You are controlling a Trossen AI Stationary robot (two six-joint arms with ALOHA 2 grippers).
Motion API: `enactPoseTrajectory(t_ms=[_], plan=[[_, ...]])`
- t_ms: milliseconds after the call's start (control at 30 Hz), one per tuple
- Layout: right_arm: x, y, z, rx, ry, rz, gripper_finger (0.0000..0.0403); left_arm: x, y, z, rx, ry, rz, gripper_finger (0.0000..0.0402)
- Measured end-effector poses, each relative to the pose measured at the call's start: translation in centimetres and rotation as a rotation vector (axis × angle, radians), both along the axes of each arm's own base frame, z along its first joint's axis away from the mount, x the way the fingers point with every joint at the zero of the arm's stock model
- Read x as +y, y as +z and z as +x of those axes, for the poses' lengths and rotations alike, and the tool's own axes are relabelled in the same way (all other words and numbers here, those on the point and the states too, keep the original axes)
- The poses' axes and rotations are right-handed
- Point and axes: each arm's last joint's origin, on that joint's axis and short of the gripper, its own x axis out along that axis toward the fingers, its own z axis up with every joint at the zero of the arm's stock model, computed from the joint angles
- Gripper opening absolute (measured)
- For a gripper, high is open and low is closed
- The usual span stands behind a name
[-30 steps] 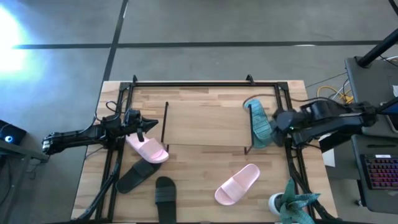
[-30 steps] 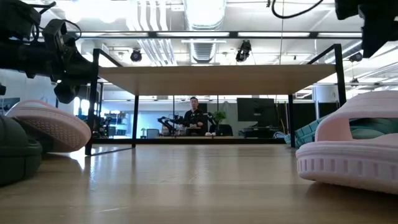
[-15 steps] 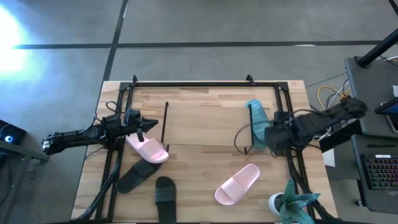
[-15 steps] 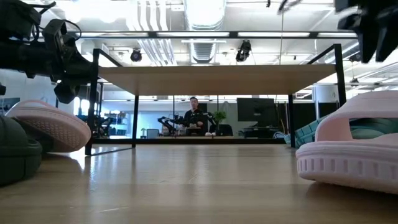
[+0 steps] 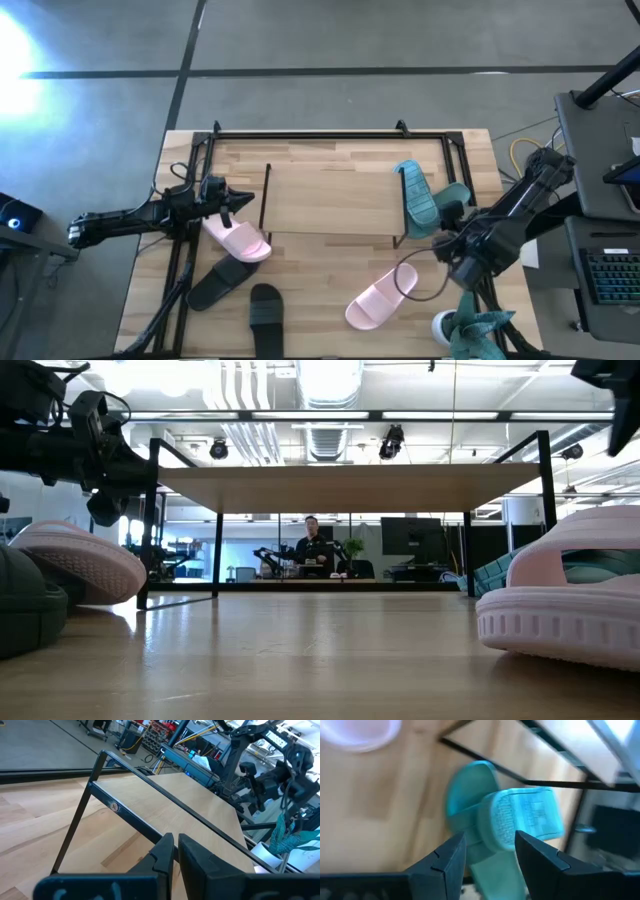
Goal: Pick and place slides into the shelf
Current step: Put the green slipper on the shelf
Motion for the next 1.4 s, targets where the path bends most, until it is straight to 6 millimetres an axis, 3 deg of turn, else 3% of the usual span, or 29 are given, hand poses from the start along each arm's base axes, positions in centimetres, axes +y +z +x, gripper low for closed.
enactPoseTrajectory(t_ms=[333,667,1033,1233,1400], plan=[[1.4,-3.8,1.6,0.088,-0.106,-0.113,0.0162,0.0,0.0,0.0,0.000,0.000,0.000,0.0012],[1.6,-4.8,2.5,0.009,-0.265,-0.051,0.0165,0.0,0.0,0.0,0.001,0.000,0.000,0.0012],[-0.2,-7.8,3.7,-0.067,-0.388,-0.026,0.0220,0.0,0.0,0.0,0.000,0.000,0.000,0.0012],[-1.5,-7.8,3.7,-0.091,-0.416,-0.139,0.0223,0.0,0.0,0.0,0.001,0.000,0.000,0.0012],[-2.1,-7.7,4.1,-0.130,-0.497,-0.133,0.0222,0.0,0.0,0.0,0.000,0.000,0.000,0.0012]])
